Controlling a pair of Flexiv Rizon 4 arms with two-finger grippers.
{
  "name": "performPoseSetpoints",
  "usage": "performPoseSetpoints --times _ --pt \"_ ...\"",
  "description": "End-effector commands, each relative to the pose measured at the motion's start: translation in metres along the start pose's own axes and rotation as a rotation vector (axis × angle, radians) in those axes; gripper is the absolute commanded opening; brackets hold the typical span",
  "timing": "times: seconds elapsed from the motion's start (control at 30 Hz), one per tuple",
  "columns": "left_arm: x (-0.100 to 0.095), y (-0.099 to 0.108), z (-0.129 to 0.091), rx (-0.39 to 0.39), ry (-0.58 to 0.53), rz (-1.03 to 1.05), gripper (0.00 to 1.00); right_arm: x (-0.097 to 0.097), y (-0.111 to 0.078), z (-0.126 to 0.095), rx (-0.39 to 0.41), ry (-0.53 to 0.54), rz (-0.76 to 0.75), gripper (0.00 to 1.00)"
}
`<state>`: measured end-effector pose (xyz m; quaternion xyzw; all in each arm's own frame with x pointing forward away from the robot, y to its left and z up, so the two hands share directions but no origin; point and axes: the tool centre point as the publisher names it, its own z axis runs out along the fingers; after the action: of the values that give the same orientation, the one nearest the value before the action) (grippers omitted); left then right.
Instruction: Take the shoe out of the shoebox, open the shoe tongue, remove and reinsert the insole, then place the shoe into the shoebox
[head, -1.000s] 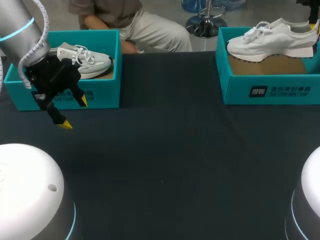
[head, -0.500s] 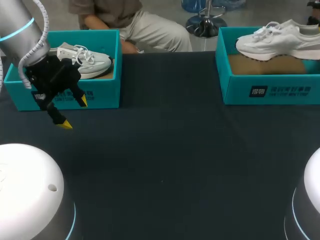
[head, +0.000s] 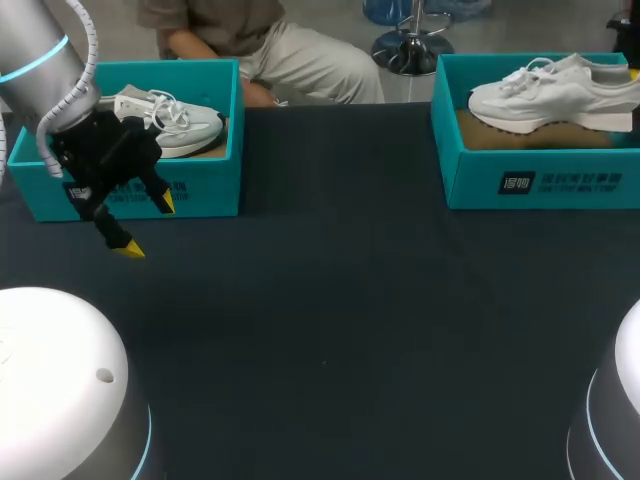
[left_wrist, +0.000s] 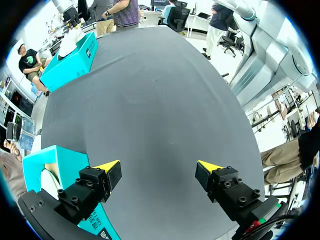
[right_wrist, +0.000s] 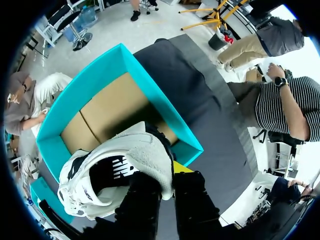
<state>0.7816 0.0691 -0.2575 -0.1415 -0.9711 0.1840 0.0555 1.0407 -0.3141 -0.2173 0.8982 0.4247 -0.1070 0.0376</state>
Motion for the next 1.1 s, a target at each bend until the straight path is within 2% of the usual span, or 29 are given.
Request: performPoseSetpoints --times 0.03,0.83,1.1 --pt "0.0 0.0 0.0 -0.003 0.001 0.0 1.0 0.005 0.004 0.009 0.005 -0.001 0.007 0.0" --pt "0.0 0.0 0.0 -0.003 0.001 0.0 1.0 0.011 0.01 0.077 0.069 -0.028 0.024 0.0" --pt "0.0 0.0 0.0 -0.003 0.001 0.0 1.0 0.019 0.009 0.102 0.088 -0.027 0.023 0.0"
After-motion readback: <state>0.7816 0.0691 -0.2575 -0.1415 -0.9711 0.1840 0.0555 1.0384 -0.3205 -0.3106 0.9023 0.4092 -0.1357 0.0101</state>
